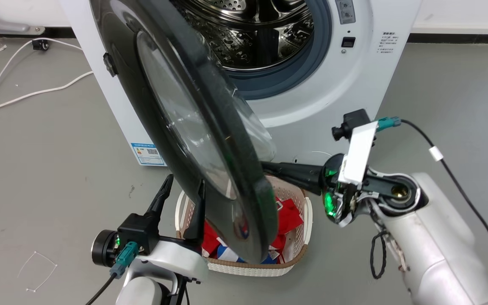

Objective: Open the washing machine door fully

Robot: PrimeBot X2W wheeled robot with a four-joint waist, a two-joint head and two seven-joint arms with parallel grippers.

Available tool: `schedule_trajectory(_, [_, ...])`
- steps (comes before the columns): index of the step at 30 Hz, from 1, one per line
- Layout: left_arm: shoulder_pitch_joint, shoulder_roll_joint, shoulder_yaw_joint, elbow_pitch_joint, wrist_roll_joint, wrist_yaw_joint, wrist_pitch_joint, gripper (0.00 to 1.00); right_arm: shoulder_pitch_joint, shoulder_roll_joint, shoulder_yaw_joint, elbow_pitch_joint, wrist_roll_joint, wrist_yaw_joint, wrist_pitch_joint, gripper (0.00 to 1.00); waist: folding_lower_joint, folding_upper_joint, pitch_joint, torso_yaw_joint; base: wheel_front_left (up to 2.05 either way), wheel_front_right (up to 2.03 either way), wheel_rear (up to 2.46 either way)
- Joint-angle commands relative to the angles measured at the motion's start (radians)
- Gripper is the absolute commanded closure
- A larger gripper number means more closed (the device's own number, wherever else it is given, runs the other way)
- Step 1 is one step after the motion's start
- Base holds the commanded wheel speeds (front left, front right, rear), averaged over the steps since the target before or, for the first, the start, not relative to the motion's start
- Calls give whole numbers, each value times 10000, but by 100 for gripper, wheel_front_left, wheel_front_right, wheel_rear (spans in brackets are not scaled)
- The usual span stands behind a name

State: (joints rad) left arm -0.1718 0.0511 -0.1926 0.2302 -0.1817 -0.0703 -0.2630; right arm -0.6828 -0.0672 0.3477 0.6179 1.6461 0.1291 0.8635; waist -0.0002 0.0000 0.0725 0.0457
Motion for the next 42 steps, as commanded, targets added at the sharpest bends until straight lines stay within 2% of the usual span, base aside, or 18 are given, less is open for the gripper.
schedule_trajectory(1, [44, -12, -11, 9, -13, 35, -24, 0, 214, 110, 82, -185, 50, 29, -67, 100, 2, 0, 5, 8, 0, 0, 0])
schedule_trajectory(9, [81, -14, 85, -59, 33, 50, -24, 0, 799, 118, 139, -1160, -359, 29, -1053, 100, 2, 0, 57, -60, 0, 0, 0])
schedule_trajectory(13, [119, -13, 137, -9, 53, 11, -24, 0, 1099, 37, -534, -1135, -1343, 27, -3673, 100, 2, 0, 14, -110, 0, 0, 0])
schedule_trajectory(17, [177, -13, 181, 23, 30, 6, -24, 0, 1492, 33, -1330, -1553, -1671, 29, -5626, 100, 2, 0, -56, -153, 0, 0, 0])
schedule_trajectory(19, [181, -11, 221, 55, -57, 25, -24, 0, 1841, -247, -1595, -1833, -2171, 27, -6460, 100, 2, 0, -98, -183, 0, 0, 0])
schedule_trajectory(28, [322, -13, 429, 145, -46, 91, -24, 0, 4056, -655, -2919, -3189, -2010, 27, -7941, 100, 2, 0, -428, -401, 0, 0, 0])
schedule_trajectory(29, [348, -11, 463, 144, -24, 81, -24, 0, 4254, -760, -3039, -3369, -2158, 27, -8115, 91, 2, 0, -430, -432, 0, 0, 0])
schedule_trajectory(30, [373, -4, 503, 146, -2, 66, -24, 0, 4452, -797, -3107, -3548, -2241, 29, -8223, 57, 2, 0, -432, -462, 0, 0, 0])
schedule_trajectory(31, [400, 2, 524, 149, 23, 50, -24, 0, 4688, -834, -3135, -3747, -2400, 29, -8340, 0, 2, 0, -445, -492, 0, 0, 0])
schedule_trajectory(37, [468, 13, 648, 174, 102, 21, -24, 0, 5548, -1291, -3243, -4468, -5095, 27, -9812, 0, 2, 0, -566, -603, 0, 0, 0])
schedule_trajectory(42, [494, 7, 752, 95, 160, 72, -24, 0, 5764, -1439, -3724, -4928, -8912, 27, -10536, 0, 2, 0, -553, -685, 0, 0, 0])
